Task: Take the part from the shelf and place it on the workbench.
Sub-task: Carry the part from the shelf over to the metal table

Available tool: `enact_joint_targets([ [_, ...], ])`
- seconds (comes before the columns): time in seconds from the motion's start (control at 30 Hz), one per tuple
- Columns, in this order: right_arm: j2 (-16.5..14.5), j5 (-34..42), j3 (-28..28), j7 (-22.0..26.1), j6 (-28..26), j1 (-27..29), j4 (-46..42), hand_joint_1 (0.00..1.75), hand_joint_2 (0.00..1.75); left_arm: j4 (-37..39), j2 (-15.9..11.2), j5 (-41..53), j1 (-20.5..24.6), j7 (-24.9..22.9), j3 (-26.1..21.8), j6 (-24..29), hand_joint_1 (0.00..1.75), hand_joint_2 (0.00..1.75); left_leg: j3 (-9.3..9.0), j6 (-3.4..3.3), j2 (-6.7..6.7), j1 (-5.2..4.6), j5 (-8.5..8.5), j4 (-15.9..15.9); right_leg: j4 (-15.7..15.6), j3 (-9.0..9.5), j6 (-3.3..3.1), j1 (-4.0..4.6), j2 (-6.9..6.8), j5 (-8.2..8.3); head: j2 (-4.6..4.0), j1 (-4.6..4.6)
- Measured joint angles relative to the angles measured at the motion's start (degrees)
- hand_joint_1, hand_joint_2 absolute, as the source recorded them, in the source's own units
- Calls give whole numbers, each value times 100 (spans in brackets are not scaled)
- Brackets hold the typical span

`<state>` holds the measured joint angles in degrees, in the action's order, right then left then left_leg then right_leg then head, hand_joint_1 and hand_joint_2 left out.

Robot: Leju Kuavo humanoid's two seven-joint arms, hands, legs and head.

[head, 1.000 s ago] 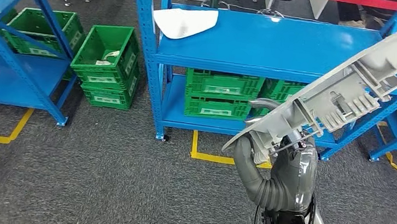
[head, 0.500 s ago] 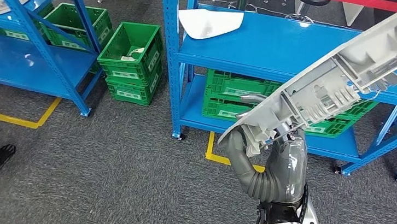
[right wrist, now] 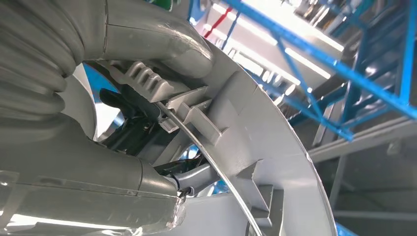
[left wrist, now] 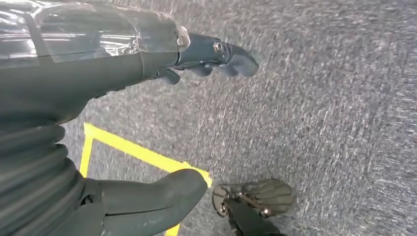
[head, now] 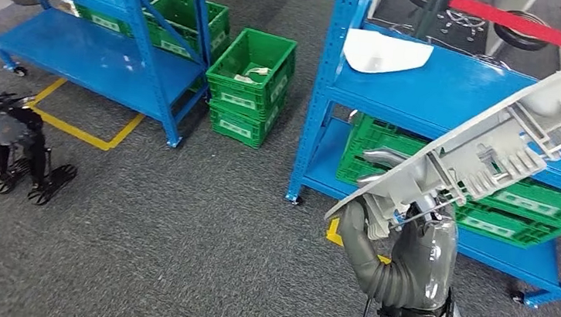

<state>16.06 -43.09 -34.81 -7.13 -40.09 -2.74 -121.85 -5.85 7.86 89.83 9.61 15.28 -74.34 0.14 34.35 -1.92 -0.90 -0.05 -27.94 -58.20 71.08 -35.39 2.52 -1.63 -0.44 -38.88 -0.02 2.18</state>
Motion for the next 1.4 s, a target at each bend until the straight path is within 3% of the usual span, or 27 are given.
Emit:
enact_joint_targets([
  [0.03,8,1,3,0,0,15,-8,175,175,1,11,-1,-9,14,0,1,0,175,-3,-15,-78,-26,3,-1,185,-113,-30,22,18,-6,0,36],
  [0.07,11,4,4,0,0,21,-13,175,175,1,18,-5,-17,26,0,1,0,175,-8,-25,-153,-49,6,-2,154,-131,-68,42,33,106,0,64],
  [0.13,11,28,-2,-1,3,-15,-16,175,175,0,25,-30,-26,33,-2,-3,0,175,-27,-31,-288,-85,11,-3,-452,87,-174,85,138,555,0,101],
  [0.2,7,74,-20,-1,17,-147,4,175,175,-1,19,-62,-19,-15,-9,-31,0,175,-16,-19,-375,-114,16,-16,-1101,350,-264,106,326,848,0,97],
  [0.23,1,96,-30,-1,27,-234,27,175,175,-1,9,-72,-14,-56,-14,-58,0,175,3,-1,-400,-114,26,-19,-1264,411,-285,113,387,883,0,89],
  [0.3,-27,124,-49,0,39,-398,86,175,175,-1,-28,-66,-9,-149,-39,-114,0,175,43,51,-452,-108,52,-13,-1364,448,-294,113,356,880,0,79],
  [0.33,-47,127,-56,0,40,-464,116,175,175,-1,-51,-56,-12,-191,-56,-137,0,175,55,80,-395,-119,41,-27,-1389,458,-307,103,312,900,0,80],
  [0.4,-95,120,-69,0,38,-543,161,175,175,-1,-89,-26,-7,-245,-89,-164,0,175,171,155,-127,-134,-134,-263,-1449,486,-339,73,197,938,0,30],
  [0.43,-113,113,-73,0,36,-555,177,175,175,-1,-100,-15,-1,-247,-100,-169,0,175,302,196,31,-115,-304,-542,-1461,492,-349,72,130,945,0,-2],
  [0.47,-125,107,-76,0,33,-549,194,175,175,-1,-103,-6,5,-233,-108,-172,0,175,483,240,106,-76,-491,-908,-1465,493,-355,70,57,944,0,-36],
  [0.53,-133,103,-83,0,29,-530,228,175,175,-1,-109,-1,0,-194,-114,-171,0,175,770,314,118,8,-700,-1500,-1462,492,-347,61,-95,934,0,-60],
  [0.57,-134,103,-86,0,28,-523,245,175,175,-1,-114,0,-6,-171,-116,-170,0,175,779,345,125,43,-652,-1528,-1459,495,-335,53,-167,924,0,-68],
  [0.63,-137,102,-97,0,27,-520,272,175,175,-1,-129,0,-10,-110,-121,-163,0,175,458,379,224,86,-314,-959,-1452,519,-294,37,-286,898,0,-80],
  [0.67,-137,97,-102,0,27,-514,279,175,175,-1,-136,0,-5,-67,-122,-156,0,175,228,379,365,74,-174,-556,-1450,538,-265,38,-340,880,0,-90],
  [0.73,-137,73,-104,0,24,-472,279,175,175,-1,-137,1,4,12,-124,-126,0,175,-54,318,551,31,-52,-51,-1450,576,-193,50,-435,846,0,-98],
  [0.77,-137,60,-101,0,23,-433,271,175,175,-1,-134,2,5,34,-125,-109,0,175,-82,280,567,4,-75,12,-1457,593,-158,56,-484,834,0,-100],
  [0.83,-136,50,-83,1,20,-343,240,175,175,-1,-127,2,-5,53,-125,-75,0,175,-75,202,428,7,-61,33,-1468,631,-87,44,-549,800,0,-95],
  [0.9,-125,61,-44,16,11,-241,178,175,175,-1,-104,-1,-4,57,-125,-39,0,175,-89,129,282,32,-32,72,-1266,577,-38,24,-357,622,0,-69],
  [0.97,-101,80,-13,39,1,-147,114,175,175,-2,-67,-6,5,59,-126,-7,0,175,-95,70,134,34,-15,88,-598,289,-33,24,-69,247,0,4],
  [1.03,-82,103,-6,48,-2,-97,91,175,175,-2,-45,-14,-1,55,-127,3,0,175,-95,44,-19,12,-11,86,105,-58,-48,38,22,-12,0,76],
  [1.07,-78,115,-8,48,-2,-94,92,175,175,-1,-41,-22,-8,42,-127,0,0,175,-97,42,-97,2,-10,83,207,-131,-61,44,33,24,0,96],
  [1.1,-77,128,-13,48,-1,-111,96,175,175,-1,-39,-33,-13,13,-129,-5,0,175,-103,41,-173,-3,-10,79,86,-105,-79,49,48,179,0,111],
  [1.13,-76,140,-20,48,0,-149,103,175,175,-1,-38,-43,-17,-25,-133,-16,0,175,-112,44,-243,-5,-11,72,-233,12,-100,52,86,415,0,120],
  [1.2,-78,164,-35,48,2,-246,124,175,175,-1,-42,-54,-13,-101,-142,-43,0,175,-100,65,-360,-12,-18,48,-978,302,-144,41,303,802,0,124],
  [1.27,-80,177,-43,46,6,-307,144,175,175,-2,-49,-55,-10,-134,-145,-62,0,175,-50,122,-450,-9,-7,29,-1321,429,-176,39,455,893,0,104],
  [1.33,-81,184,-50,43,9,-357,168,175,175,-2,-59,-55,-20,-174,-148,-79,0,175,-15,190,-485,3,7,26,-1369,446,-220,47,384,900,0,91],
  [1.4,-91,184,-59,42,11,-417,192,175,175,-1,-67,-52,-27,-230,-150,-98,0,175,64,253,-193,-19,-108,-133,-1412,474,-279,35,271,928,0,47],
])
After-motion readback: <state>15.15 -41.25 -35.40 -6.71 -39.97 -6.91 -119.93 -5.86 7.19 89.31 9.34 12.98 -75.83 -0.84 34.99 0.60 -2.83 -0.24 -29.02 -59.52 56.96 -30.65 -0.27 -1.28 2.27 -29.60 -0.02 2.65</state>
